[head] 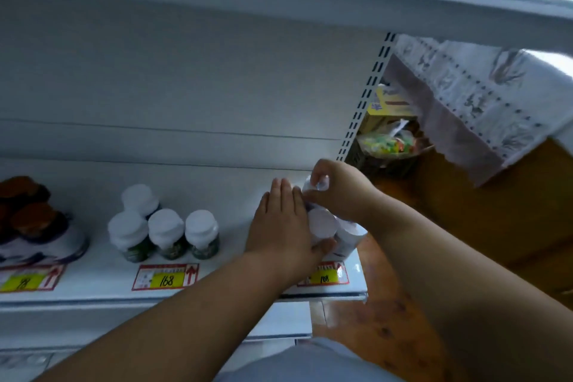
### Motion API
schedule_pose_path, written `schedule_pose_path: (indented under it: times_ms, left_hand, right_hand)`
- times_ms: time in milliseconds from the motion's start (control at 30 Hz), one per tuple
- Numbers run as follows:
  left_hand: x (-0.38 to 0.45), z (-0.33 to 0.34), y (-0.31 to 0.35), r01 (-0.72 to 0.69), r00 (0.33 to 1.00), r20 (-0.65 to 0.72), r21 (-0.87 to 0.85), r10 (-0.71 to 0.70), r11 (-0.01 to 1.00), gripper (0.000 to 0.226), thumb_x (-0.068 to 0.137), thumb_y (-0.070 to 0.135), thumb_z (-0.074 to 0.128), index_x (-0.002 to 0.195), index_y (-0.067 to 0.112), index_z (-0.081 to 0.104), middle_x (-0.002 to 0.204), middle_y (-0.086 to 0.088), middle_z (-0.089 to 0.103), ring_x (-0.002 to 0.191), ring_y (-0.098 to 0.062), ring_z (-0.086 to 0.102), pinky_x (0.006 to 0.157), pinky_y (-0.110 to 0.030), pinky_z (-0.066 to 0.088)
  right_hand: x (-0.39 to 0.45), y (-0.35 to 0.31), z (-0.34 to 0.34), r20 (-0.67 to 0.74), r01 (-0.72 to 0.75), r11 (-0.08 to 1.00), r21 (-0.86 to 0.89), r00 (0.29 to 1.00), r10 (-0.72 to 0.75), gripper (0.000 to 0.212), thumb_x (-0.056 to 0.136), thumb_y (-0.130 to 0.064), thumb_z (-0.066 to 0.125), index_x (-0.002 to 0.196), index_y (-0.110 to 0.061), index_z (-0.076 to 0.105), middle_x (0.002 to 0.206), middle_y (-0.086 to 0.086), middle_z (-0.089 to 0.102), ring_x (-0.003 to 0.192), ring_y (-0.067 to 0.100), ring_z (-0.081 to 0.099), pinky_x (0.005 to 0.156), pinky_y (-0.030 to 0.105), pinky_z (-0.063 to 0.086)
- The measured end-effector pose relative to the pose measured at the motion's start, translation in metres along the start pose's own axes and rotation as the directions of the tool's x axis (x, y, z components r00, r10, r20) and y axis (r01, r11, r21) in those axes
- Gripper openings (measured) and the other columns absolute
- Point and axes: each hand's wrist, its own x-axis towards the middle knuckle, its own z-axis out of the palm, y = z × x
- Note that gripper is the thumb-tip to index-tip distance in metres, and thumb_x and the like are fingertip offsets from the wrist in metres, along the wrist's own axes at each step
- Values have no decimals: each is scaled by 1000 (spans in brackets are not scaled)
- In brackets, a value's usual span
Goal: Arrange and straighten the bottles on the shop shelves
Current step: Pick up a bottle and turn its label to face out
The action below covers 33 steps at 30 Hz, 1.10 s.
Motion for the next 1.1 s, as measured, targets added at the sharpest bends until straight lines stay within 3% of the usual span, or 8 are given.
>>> schedule_pose_path:
  times_ms: [200, 300, 400, 500, 600, 733, 967, 1100]
  left_hand:
    - [0, 2, -2, 0, 1000, 19, 1, 0, 1000, 108, 77, 83, 32, 152, 13, -4, 161, -7, -4, 147, -25, -9, 118, -40, -2]
    - [-2, -2, -1, 2, 1000, 26, -29, -1, 1000, 108, 76, 84, 32, 152, 16, -4, 162, -5, -4, 148, -24, -9, 120, -44, 7]
    - [-3, -12, -4, -16, 1000, -10, -33, 16, 999, 107, 74, 87, 22, 151, 18, -5, 162, -4, -5, 148, -22, -8, 119, -41, 2]
    - [-12, -30, -17, -14, 996, -84, -57, 10, 998, 96, 81, 80, 20, 151, 17, 5, 161, -3, 9, 147, -22, 8, 114, -32, 2]
    - [-39, -52, -43, -11, 991, -132, -73, 1, 997, 78, 90, 66, 24, 147, 14, 28, 151, -7, 35, 136, -25, 34, 112, -35, 22]
    - [-91, -89, -100, 29, 985, -166, -76, -41, 997, 66, 91, 50, 23, 137, 9, 46, 133, -12, 55, 119, -28, 51, 100, -36, 39]
    - [-218, -146, -261, 229, 946, -228, -31, -230, 973, 55, 92, 45, 30, 129, 12, 54, 119, -7, 58, 105, -27, 53, 88, -38, 42]
    - [-294, -188, -354, 381, 886, -297, 22, -357, 924, 47, 95, 40, 44, 134, 15, 50, 126, -5, 56, 114, -25, 50, 95, -37, 39]
  right_hand:
    - [0, 8, 8, 97, 69, 997, -40, 993, -65, 13, 85, -41, 63, 89, -31, 56, 75, -13, 54, 66, 6, 52, 52, 18, 36]
    - [-4, 7, 8, 60, 74, 997, -13, 995, -73, 19, 90, -40, 56, 105, -29, 55, 95, -7, 57, 78, 10, 55, 62, 22, 42]
    - [-13, 1, 1, -51, 113, 992, 63, 993, -110, 20, 93, -32, 51, 113, -31, 53, 113, -6, 55, 86, 9, 53, 67, 15, 39]
    - [-22, -14, -10, -151, 167, 981, 98, 977, -151, 16, 93, -30, 52, 109, -30, 55, 110, -10, 54, 88, 6, 52, 66, 7, 32]
    - [-31, -48, -15, -194, 208, 966, 151, 965, -177, 11, 91, -28, 53, 101, -30, 57, 102, -15, 53, 91, 7, 54, 66, 9, 34]
    - [-42, -129, 3, -222, 337, 912, 235, 932, -287, 10, 87, -27, 54, 93, -33, 58, 97, -16, 56, 92, 6, 53, 75, 23, 44]
    - [-62, -341, 83, -218, 562, 757, 333, 827, -518, 9, 85, -26, 55, 93, -30, 58, 94, -14, 57, 89, 0, 50, 71, 17, 38]
    - [-71, -461, 131, -185, 619, 669, 411, 775, -604, 5, 86, -30, 55, 90, -32, 54, 92, -17, 53, 80, 0, 53, 67, 19, 39]
